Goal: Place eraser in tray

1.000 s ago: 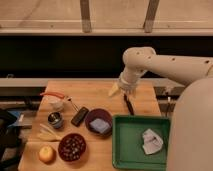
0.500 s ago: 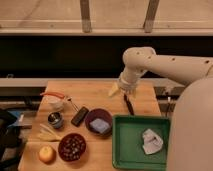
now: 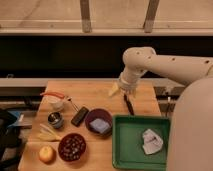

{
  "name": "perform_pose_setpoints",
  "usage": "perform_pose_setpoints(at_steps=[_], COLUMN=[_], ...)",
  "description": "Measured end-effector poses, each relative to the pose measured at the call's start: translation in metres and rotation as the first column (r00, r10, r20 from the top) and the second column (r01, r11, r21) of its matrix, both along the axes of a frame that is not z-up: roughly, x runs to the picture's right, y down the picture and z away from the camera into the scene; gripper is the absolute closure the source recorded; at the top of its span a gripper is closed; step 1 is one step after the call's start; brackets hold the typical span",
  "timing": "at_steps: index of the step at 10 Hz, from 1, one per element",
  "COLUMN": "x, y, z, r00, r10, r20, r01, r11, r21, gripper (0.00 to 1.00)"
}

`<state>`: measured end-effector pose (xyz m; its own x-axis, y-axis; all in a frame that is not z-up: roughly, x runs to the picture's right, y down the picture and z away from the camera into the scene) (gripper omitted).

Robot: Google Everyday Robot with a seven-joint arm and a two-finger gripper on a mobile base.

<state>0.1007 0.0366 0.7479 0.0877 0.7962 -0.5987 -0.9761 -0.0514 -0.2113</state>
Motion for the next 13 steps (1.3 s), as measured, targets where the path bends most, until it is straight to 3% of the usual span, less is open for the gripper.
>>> perform_pose_setpoints(at_steps=[3,5,7,10,12,13], x=[0.001,-0.005,-0.034,-0.094,-0.144,-0.154], y=[-0.002,-0.021,-0.04,-0.053,-0.05,-0.049], z=[-0.002,-0.001,0.012,0.042,0.059,0.06], r00=[1.0,0.999,0.995,0.986,0.971,0.967], r10=[-0.005,-0.03,-0.083,-0.165,-0.233,-0.244], r20=[-0.013,-0.038,-0.046,-0.024,0.049,0.068], r01=[0.005,0.032,0.086,0.165,0.234,0.246], r11=[0.9998,0.9984,0.9952,0.9861,0.9722,0.969], r21=[0.018,0.047,0.048,0.018,-0.016,-0.019], gripper=[0.2,0.2,0.2,0.2,0.2,0.2])
